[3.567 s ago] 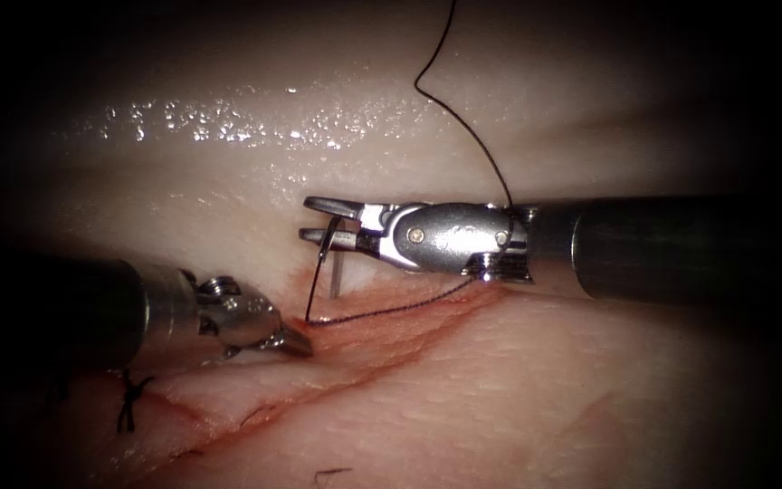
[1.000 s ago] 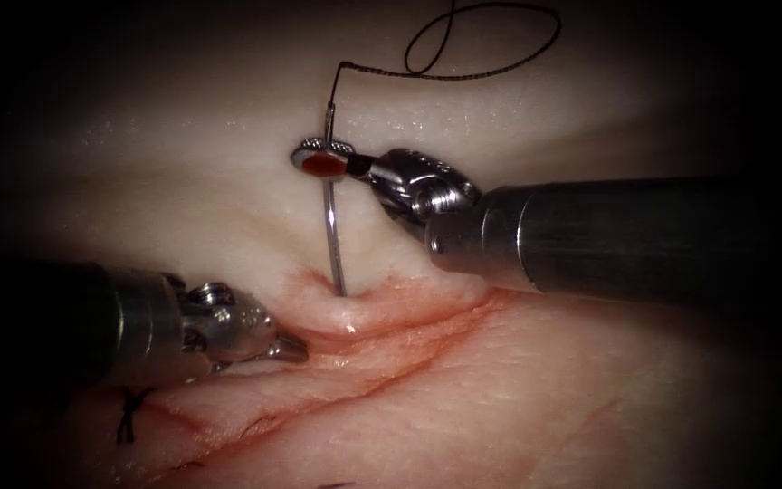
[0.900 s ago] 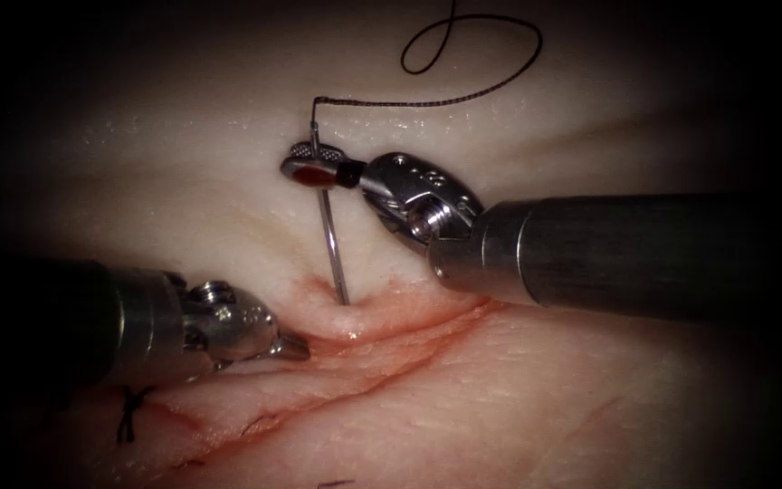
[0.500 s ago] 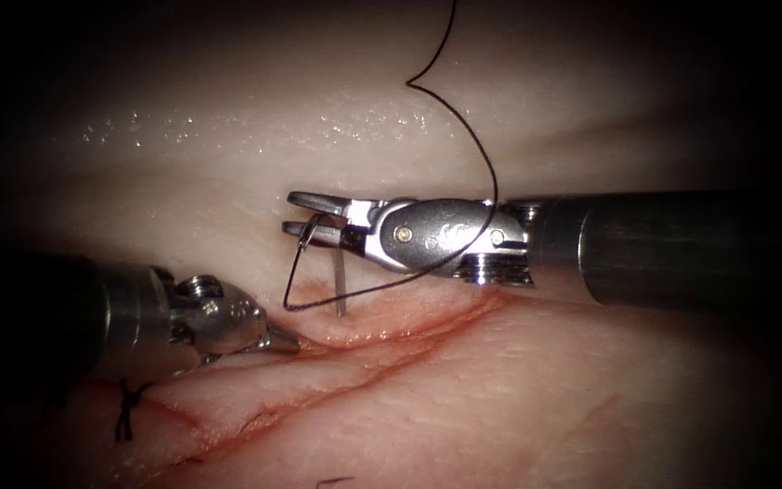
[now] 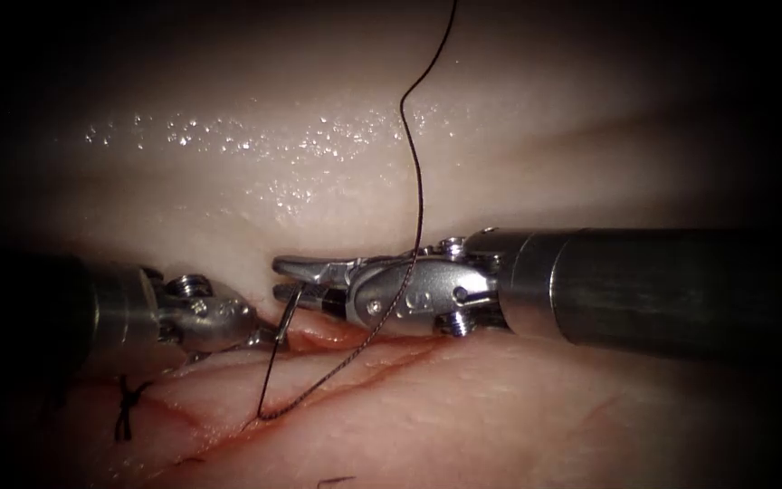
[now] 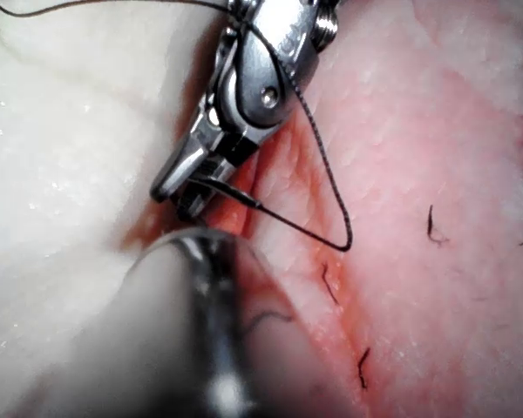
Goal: Wound Closure
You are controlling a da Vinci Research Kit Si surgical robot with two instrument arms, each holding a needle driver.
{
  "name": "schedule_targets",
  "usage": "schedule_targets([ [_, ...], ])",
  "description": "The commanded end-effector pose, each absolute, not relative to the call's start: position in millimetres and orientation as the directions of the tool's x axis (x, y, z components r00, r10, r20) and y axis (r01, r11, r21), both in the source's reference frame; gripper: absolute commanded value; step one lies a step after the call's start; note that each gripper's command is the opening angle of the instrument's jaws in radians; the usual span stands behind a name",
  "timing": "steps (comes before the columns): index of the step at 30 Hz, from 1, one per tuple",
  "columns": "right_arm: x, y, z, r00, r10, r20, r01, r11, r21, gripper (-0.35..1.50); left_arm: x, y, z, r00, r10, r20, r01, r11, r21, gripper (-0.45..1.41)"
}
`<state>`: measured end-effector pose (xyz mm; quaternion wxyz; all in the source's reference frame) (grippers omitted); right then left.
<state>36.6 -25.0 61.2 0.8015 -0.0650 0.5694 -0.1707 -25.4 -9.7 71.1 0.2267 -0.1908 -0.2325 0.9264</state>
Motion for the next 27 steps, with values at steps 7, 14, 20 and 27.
schedule_targets([
  [7,36.2,-23.2,62.8,0.294,-0.305,-0.906,0.168,0.949,-0.265,-0.35,-26.5,-9.5,71.5,-0.827,0.506,-0.245,-0.332,-0.791,-0.514,-0.23],
  [14,36.4,-23.7,63.5,0.299,-0.285,-0.911,0.165,0.955,-0.245,-0.35,-26.6,-9.6,71.5,-0.826,0.507,-0.246,-0.334,-0.792,-0.511,-0.21],
  [20,36.3,-23.1,63.0,0.296,-0.254,-0.921,0.155,0.964,-0.216,-0.35,-26.7,-8.8,70.8,-0.824,0.504,-0.261,-0.336,-0.804,-0.491,-0.32],
  [27,36.3,-23.1,63.0,0.296,-0.254,-0.921,0.155,0.964,-0.216,-0.35,-26.7,-8.8,70.8,-0.824,0.504,-0.261,-0.336,-0.804,-0.491,-0.32],
])
